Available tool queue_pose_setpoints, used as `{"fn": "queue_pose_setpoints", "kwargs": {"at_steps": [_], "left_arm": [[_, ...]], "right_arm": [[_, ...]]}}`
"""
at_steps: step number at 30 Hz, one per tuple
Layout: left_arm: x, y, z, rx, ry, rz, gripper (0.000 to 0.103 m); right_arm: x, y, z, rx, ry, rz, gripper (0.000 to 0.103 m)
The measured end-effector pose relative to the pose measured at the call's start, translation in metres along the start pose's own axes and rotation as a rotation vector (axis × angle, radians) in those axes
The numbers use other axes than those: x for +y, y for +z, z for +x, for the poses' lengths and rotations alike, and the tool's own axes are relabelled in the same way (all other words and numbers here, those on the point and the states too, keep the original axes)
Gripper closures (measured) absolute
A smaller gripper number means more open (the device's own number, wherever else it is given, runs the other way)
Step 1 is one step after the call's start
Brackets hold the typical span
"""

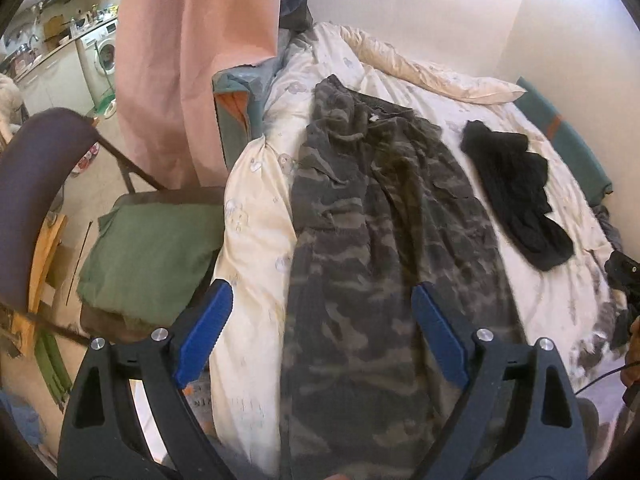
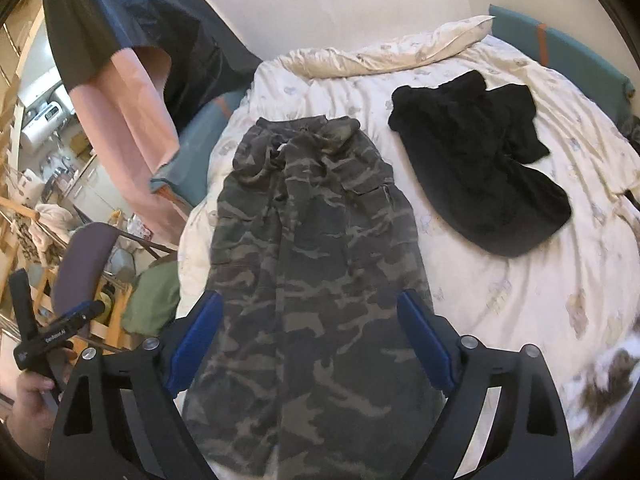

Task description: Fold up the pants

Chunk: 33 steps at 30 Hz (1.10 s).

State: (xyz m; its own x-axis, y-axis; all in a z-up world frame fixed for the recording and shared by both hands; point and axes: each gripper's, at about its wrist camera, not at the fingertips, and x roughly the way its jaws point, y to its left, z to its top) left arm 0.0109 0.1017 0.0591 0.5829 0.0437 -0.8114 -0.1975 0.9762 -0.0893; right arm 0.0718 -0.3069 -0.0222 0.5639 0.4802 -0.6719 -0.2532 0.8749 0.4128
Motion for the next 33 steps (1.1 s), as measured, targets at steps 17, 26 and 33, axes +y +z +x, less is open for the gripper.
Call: {"fn": "queue_pose_setpoints", "kwargs": {"at_steps": [17, 26, 33], "left_arm": [[0.032, 0.136, 0.186, 0.214, -0.142, 0.036, 0.013], [0.028, 0.201, 0.08, 0.292, -0.148, 0.067, 0.013], [0.015, 0.195, 0.042, 0.298, -0.146, 0.036, 0.013]], "right_arm": [[0.003, 0.166, 0.187, 0.12, -0.145, 0.028, 0.015], [0.091, 0.165, 0.067, 0.121, -0.204, 0.249, 0.013], [0.103, 0.167, 0.026, 0.085, -0.203, 0.23, 0.013]]}}
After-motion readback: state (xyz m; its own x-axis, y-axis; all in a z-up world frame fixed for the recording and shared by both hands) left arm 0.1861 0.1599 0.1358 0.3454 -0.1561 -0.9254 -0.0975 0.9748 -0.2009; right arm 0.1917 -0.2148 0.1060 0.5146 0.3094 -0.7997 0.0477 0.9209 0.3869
